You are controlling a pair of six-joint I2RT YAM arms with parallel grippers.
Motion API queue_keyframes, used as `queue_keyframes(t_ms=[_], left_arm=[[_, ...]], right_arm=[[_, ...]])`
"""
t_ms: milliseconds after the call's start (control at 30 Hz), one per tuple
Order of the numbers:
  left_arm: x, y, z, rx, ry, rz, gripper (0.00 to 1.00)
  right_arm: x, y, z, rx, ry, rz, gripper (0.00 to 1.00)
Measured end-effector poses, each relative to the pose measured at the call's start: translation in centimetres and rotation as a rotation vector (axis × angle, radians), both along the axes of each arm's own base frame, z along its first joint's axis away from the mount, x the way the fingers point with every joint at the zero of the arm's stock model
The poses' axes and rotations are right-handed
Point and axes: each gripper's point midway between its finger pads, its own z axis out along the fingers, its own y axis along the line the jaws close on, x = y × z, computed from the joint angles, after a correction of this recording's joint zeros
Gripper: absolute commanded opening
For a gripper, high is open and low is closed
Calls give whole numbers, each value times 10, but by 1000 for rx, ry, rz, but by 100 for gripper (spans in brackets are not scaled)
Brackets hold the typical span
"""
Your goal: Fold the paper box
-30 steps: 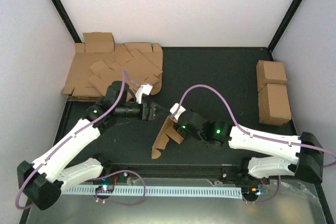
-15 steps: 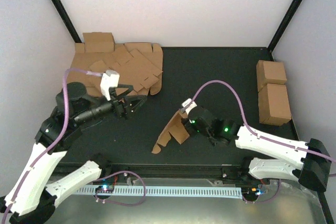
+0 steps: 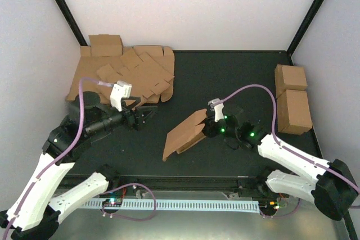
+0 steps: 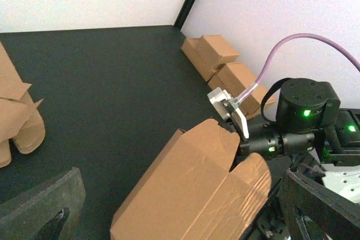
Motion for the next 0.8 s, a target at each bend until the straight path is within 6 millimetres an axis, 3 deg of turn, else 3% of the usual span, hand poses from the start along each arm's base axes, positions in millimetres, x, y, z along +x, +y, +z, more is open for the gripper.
queue_keyframes(t_ms=[100, 300, 633, 800], left_arm=[[4, 0, -12, 25, 8, 4, 98], [3, -11, -57, 111, 59, -61, 99], [-39, -82, -127, 425, 22, -319, 99], [-45, -101, -154, 564, 18, -346, 99]], right_arm=[[-3, 4, -11, 80, 71, 7, 44], [-7, 10, -39, 163, 220, 12, 44], [0, 13, -53, 219, 305, 5, 44], [0, 15, -53, 225, 309, 15, 44]])
